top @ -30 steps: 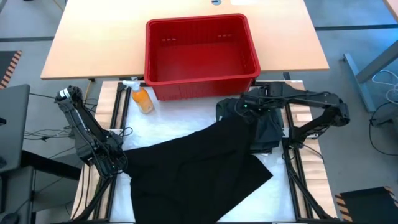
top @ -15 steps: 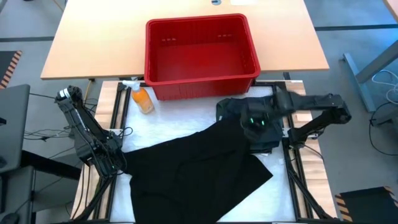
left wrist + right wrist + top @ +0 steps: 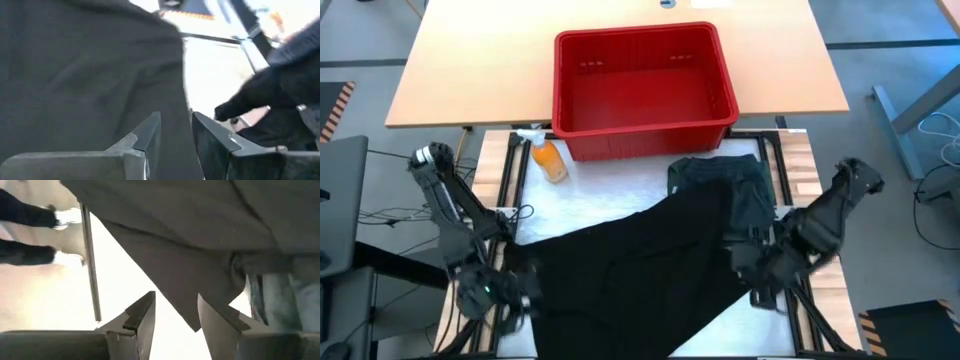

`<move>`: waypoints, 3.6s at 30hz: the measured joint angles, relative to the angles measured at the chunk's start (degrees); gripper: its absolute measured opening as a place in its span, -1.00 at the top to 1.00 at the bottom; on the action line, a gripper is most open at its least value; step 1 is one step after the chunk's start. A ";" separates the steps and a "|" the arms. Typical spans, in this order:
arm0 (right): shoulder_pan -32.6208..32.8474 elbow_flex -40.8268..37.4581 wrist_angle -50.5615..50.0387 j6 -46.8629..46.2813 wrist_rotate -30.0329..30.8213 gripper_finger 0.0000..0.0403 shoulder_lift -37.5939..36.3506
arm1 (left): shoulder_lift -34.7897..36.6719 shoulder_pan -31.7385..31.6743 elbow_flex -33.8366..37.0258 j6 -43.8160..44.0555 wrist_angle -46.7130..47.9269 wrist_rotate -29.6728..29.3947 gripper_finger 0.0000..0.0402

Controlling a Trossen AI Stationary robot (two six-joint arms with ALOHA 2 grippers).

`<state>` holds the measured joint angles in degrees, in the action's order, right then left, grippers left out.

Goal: Fold Laundry from Bin
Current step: Fold the black shirt

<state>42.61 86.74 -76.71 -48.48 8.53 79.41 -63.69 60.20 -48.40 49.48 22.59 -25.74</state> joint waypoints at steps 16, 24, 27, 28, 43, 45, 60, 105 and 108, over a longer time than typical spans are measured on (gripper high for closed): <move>10.82 -0.04 0.26 11.89 3.45 0.14 19.61 | -40.03 0.90 -19.51 -16.30 -5.08 22.51 0.53; 10.86 -4.40 1.44 14.46 2.71 0.14 19.66 | -47.03 2.90 -25.57 -13.02 -2.78 22.27 0.45; 10.88 -10.51 4.54 14.27 1.84 0.14 15.70 | -47.07 3.33 -25.34 -11.35 -0.88 19.56 0.35; 10.88 -12.69 6.10 14.02 1.77 0.14 14.33 | -47.07 3.45 -25.33 -10.65 -0.04 18.62 0.31; 11.36 -28.01 16.54 12.99 3.48 0.14 8.03 | -52.03 5.09 -25.63 -8.25 5.50 19.51 0.03; 11.37 -29.37 18.95 12.97 3.46 0.14 7.95 | -52.18 5.14 -25.66 -7.61 5.87 19.28 0.05; 9.02 -33.87 27.81 23.41 -3.19 0.14 7.92 | -51.73 5.05 -25.44 -4.27 8.05 18.55 0.73; 15.40 -27.34 29.76 -13.29 -6.42 0.94 -10.75 | -16.73 9.23 -25.31 10.30 5.88 -6.22 1.00; 14.57 -26.03 28.51 -14.42 -2.79 0.94 -10.75 | -16.09 9.57 -25.33 11.98 5.89 -5.02 1.00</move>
<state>57.19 60.71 -48.21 -62.90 5.74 68.66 -79.79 69.77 -73.73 61.46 28.47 -30.76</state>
